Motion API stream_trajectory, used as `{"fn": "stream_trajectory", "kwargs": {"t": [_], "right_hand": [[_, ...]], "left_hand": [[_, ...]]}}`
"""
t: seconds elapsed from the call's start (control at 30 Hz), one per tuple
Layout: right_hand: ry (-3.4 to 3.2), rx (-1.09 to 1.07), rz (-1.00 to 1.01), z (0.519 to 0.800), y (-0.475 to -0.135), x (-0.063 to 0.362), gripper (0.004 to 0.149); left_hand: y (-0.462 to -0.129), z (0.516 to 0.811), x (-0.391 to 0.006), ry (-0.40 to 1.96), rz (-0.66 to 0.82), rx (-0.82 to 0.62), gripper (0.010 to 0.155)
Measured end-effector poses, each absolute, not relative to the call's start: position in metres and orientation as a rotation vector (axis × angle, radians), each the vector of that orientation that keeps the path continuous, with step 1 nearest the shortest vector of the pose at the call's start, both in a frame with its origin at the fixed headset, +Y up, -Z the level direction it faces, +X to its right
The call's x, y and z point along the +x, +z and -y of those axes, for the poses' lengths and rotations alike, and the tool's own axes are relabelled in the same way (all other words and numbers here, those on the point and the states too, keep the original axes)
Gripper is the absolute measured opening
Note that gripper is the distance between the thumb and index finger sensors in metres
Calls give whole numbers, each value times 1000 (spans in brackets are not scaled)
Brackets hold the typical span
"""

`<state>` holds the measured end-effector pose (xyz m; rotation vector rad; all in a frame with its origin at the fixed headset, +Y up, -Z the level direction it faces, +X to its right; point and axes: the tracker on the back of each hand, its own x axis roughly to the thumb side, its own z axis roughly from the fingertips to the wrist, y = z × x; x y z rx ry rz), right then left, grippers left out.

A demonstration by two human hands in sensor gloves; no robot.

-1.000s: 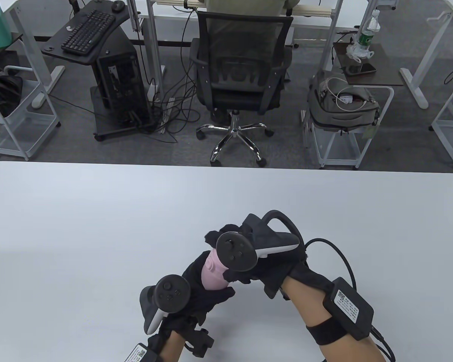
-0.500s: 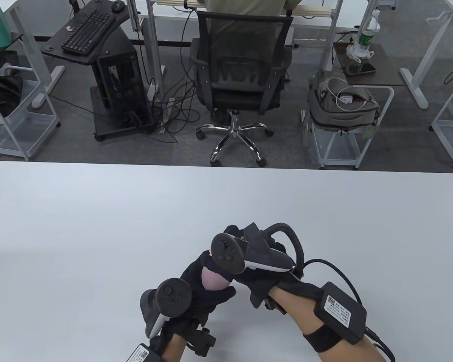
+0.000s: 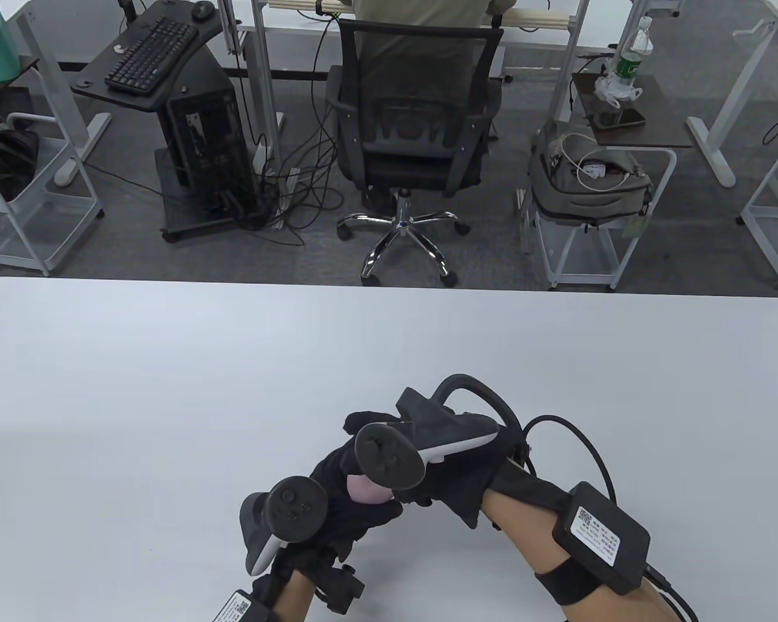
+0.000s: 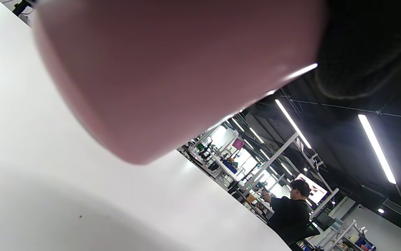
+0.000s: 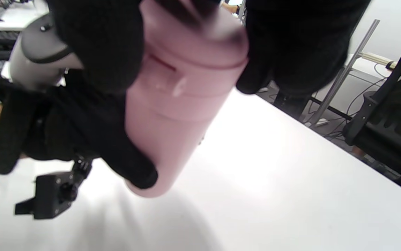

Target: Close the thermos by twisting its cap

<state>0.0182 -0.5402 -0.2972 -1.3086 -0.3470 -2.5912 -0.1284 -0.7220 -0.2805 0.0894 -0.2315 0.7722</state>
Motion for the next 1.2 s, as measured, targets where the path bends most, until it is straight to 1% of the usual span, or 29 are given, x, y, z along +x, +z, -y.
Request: {"fn": "stream_trajectory", "kwargs": {"t": [0.07, 0.2, 0.3, 0.37, 0.47, 0.5, 0.57, 0.67, 0.7, 0.77, 0.8, 0.83, 0.87, 0.9, 0.97, 1.0, 1.03, 1.07, 1.13, 1.2], "right_hand": [[-2602, -1319, 328, 542, -298, 18, 55], [-2629, -1354, 339, 545, -300, 19, 54], [-2662, -1430, 270, 546, -301, 21, 53], [-2700, -1474, 156, 547, -301, 23, 52], [-2822, -1438, 93, 549, -304, 25, 52], [-2848, -1405, 109, 550, -304, 26, 52], [-2907, -1307, 54, 551, -303, 25, 55], [-2985, -1211, 24, 553, -300, 25, 55], [-3010, -1176, -18, 553, -299, 25, 55], [-3015, -1148, 16, 554, -299, 25, 56], [-3027, -1153, -7, 556, -298, 26, 58], [-3020, -1176, -34, 557, -298, 27, 60], [-3010, -1205, -89, 558, -297, 30, 69], [-3025, -1212, -138, 559, -296, 33, 80], [-3084, -1216, -178, 558, -295, 41, 86], [-3130, -1179, -218, 558, -295, 46, 87], [-3153, -1134, -269, 560, -297, 52, 87], [-3159, -1092, -293, 563, -299, 55, 87], [-3155, -972, -345, 572, -306, 62, 86], [-3168, -858, -352, 586, -315, 69, 85]], "left_hand": [[-280, 722, -128, 778, 227, 92, 123], [-279, 724, -129, 796, 226, 88, 125], [-278, 722, -129, 783, 225, 119, 127], [-276, 719, -128, 767, 218, 151, 128], [-274, 717, -126, 777, 210, 150, 128], [-273, 717, -125, 775, 211, 150, 129], [-272, 717, -123, 772, 213, 150, 130], [-273, 716, -124, 767, 214, 156, 130], [-273, 716, -124, 758, 210, 161, 130], [-273, 716, -124, 757, 206, 163, 130], [-273, 716, -126, 746, 192, 171, 131], [-273, 716, -127, 743, 183, 176, 131], [-275, 716, -130, 737, 172, 186, 131], [-276, 717, -134, 752, 149, 186, 131], [-281, 719, -145, 835, 105, 171, 130], [-287, 720, -154, 895, 74, 169, 131], [-295, 719, -166, 922, 11, 172, 131], [-303, 717, -177, 924, -22, 166, 130], [-329, 706, -215, 850, -115, 186, 125], [-358, 697, -261, 743, -250, 190, 123]]}}
